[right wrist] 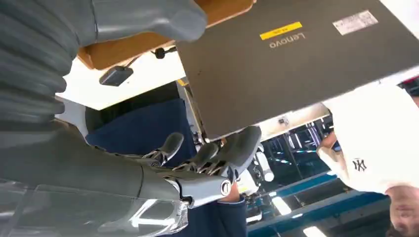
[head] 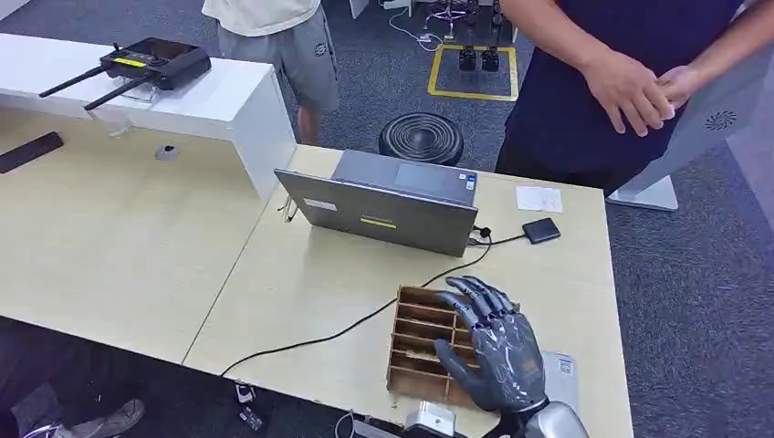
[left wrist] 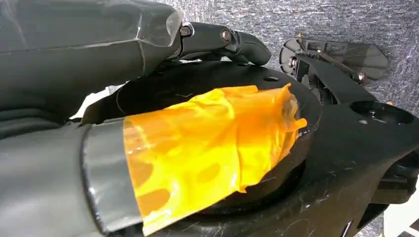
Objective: Pass the card to the sensor for recognition and then transmit it.
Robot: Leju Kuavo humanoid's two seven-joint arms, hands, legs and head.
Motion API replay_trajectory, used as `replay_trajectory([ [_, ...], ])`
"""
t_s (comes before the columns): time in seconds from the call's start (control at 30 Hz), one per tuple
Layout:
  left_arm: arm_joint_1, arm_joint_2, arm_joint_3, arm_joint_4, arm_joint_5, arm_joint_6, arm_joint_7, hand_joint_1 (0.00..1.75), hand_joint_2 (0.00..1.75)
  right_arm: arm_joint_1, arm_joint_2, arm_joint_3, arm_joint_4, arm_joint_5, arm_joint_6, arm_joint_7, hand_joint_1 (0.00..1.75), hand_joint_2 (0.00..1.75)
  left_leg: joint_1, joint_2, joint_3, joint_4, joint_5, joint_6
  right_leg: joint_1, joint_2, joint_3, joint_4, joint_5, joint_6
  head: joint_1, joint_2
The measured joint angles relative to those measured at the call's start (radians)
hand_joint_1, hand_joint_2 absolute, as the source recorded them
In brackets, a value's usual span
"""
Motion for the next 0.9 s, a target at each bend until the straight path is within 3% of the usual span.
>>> replay_trajectory([
  [0.23, 0.0, 0.0, 0.0, 0.0, 0.0, 0.0, 0.003, 0.0, 0.0, -0.049, 0.0, 0.039, 0.074, 0.031, -0.021, 0.033, 0.59, 1.75, 0.0, 0.0, 0.0, 0.0, 0.0, 0.0, 0.0, 0.0, 0.0, 0.0, 0.0, 0.0, 0.0, 0.0],
  [0.27, 0.0, 0.001, 0.0, 0.0, 0.0, 0.0, 0.003, 0.0, 0.0, -0.055, 0.0, 0.044, 0.082, 0.034, -0.023, 0.037, 0.66, 1.75, 0.0, 0.0, 0.0, 0.0, 0.0, 0.0, 0.0, 0.0, 0.0, 0.0, 0.0, 0.0, 0.0, 0.0],
  [0.5, 0.0, 0.001, 0.0, 0.0, 0.0, -0.001, 0.003, 0.0, 0.0, -0.091, 0.0, 0.07, 0.124, 0.051, -0.032, 0.057, 0.73, 1.75, 0.0, 0.0, 0.0, 0.0, 0.0, 0.0, 0.0, 0.0, 0.0, 0.0, 0.0, 0.0, 0.0, 0.0],
  [0.53, 0.0, 0.001, 0.0, 0.0, 0.0, -0.002, 0.004, 0.0, 0.0, -0.094, 0.0, 0.073, 0.129, 0.053, -0.034, 0.058, 0.84, 1.75, 0.0, 0.0, 0.0, 0.0, 0.0, 0.0, 0.0, 0.0, 0.0, 0.0, 0.0, 0.0, 0.0, 0.0],
  [0.57, 0.0, 0.001, 0.0, 0.0, 0.0, -0.002, 0.004, 0.0, 0.0, -0.098, 0.0, 0.074, 0.132, 0.054, -0.034, 0.06, 1.29, 1.75, 0.0, 0.0, 0.0, 0.0, 0.0, 0.0, 0.0, 0.0, 0.0, 0.0, 0.0, 0.0, 0.0, 0.0],
  [0.63, 0.0, 0.001, 0.0, 0.0, 0.0, -0.002, 0.005, 0.0, 0.0, -0.105, 0.0, 0.079, 0.139, 0.057, -0.036, 0.066, 1.29, 1.75, 0.0, 0.0, 0.0, 0.0, 0.0, 0.0, 0.0, 0.0, 0.0, 0.0, 0.0, 0.0, 0.0, 0.0],
  [0.73, 0.0, 0.001, 0.0, 0.0, 0.0, -0.003, 0.005, 0.0, 0.0, -0.114, 0.0, 0.09, 0.149, 0.063, -0.037, 0.067, 1.03, 1.75, 0.0, 0.0, 0.0, 0.0, 0.0, 0.0, 0.0, 0.0, 0.0, 0.0, 0.0, 0.0, 0.0, 0.0],
  [0.9, 0.001, 0.001, 0.0, 0.0, 0.0, -0.003, 0.005, 0.0, 0.0, -0.12, 0.0, 0.097, 0.16, 0.063, -0.037, 0.069, 0.86, 1.75, 0.0, 0.0, 0.0, 0.0, 0.0, 0.0, 0.0, 0.0, 0.0, 0.0, 0.0, 0.0, 0.0, 0.0],
])
